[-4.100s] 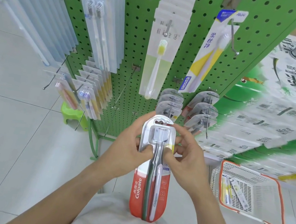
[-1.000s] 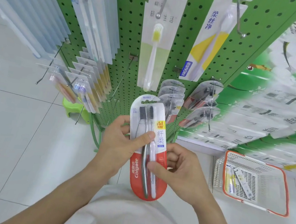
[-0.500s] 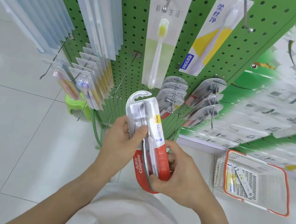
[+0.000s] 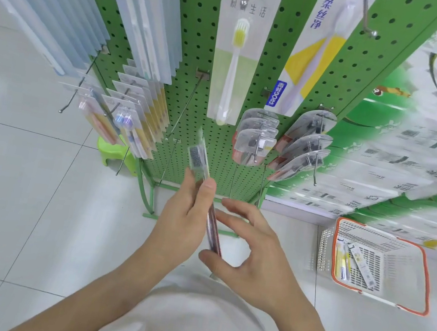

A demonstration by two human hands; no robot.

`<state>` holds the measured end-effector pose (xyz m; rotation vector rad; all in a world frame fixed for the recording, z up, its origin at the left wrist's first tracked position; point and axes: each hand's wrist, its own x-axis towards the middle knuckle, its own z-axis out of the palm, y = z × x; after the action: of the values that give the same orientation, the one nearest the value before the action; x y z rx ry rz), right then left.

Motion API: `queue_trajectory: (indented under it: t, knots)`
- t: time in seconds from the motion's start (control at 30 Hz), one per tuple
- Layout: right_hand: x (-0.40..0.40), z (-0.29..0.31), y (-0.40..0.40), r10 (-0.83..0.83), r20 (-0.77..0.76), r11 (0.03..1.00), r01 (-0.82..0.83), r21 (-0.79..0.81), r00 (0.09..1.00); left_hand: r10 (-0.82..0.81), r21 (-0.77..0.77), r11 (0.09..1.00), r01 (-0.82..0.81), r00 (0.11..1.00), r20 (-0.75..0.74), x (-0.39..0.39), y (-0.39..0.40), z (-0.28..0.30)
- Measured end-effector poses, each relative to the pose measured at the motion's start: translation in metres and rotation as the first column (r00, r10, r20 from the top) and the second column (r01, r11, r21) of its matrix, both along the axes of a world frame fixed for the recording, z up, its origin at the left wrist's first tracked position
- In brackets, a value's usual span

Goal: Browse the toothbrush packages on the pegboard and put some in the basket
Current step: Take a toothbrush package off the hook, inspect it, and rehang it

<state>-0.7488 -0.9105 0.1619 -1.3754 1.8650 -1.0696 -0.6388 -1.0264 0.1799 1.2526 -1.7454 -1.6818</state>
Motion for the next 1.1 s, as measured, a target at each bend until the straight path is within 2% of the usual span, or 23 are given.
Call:
queue_trajectory:
  t: [0.1,0.17,0.3,0.4,0.47,0.57,0.7,0.83,1.03,1.1]
  knots:
    - [-0.001,-0.001,0.0,-0.006,0.036,1.0,0.006,0.005,0.999,0.029,-0.163,0.986,-0.022,0.999,0.042,0.003,-0.002,-0.002]
    - [-0.002,-0.005,-0.001,-0.052,0.045,0.998,0.053,-0.021,0.998,0.076,-0.208,0.976,-0.063,0.996,0.055,0.005,-0.005,-0.002]
    - [-0.01,-0.008,-0.009,-0.263,0.127,0.956,0.276,-0.101,0.956,0.058,-0.039,0.997,-0.061,0.994,-0.092,0.01,-0.005,-0.002]
    - [-0.021,-0.003,-0.019,-0.42,0.152,0.892,0.438,-0.114,0.895,0.082,0.073,0.995,-0.074,0.99,-0.113,0.011,-0.006,-0.003]
    - [-0.028,0.001,-0.026,-0.464,0.18,0.873,0.482,-0.078,0.868,0.068,0.091,0.994,-0.058,0.992,-0.106,0.01,-0.008,-0.004]
    - [-0.037,0.008,-0.039,-0.475,0.214,0.869,0.494,-0.04,0.854,0.019,0.089,0.996,-0.011,0.996,-0.089,0.011,-0.011,-0.004]
    - [-0.041,0.008,-0.058,-0.507,0.178,0.852,0.522,-0.048,0.843,-0.052,-0.031,0.998,0.052,0.998,0.019,0.012,-0.015,-0.004]
    - [-0.035,0.007,-0.062,-0.441,0.125,0.897,0.44,0.039,0.889,-0.064,-0.042,0.997,0.065,0.998,0.03,0.017,-0.018,-0.006]
    - [-0.032,-0.006,-0.053,-0.363,0.192,0.931,0.344,0.125,0.912,-0.047,-0.03,0.998,0.048,0.997,0.056,0.02,-0.019,-0.009]
    - [-0.028,-0.011,-0.048,-0.347,0.268,0.938,0.328,0.113,0.899,-0.05,-0.033,0.998,0.053,0.996,0.072,0.021,-0.021,-0.011]
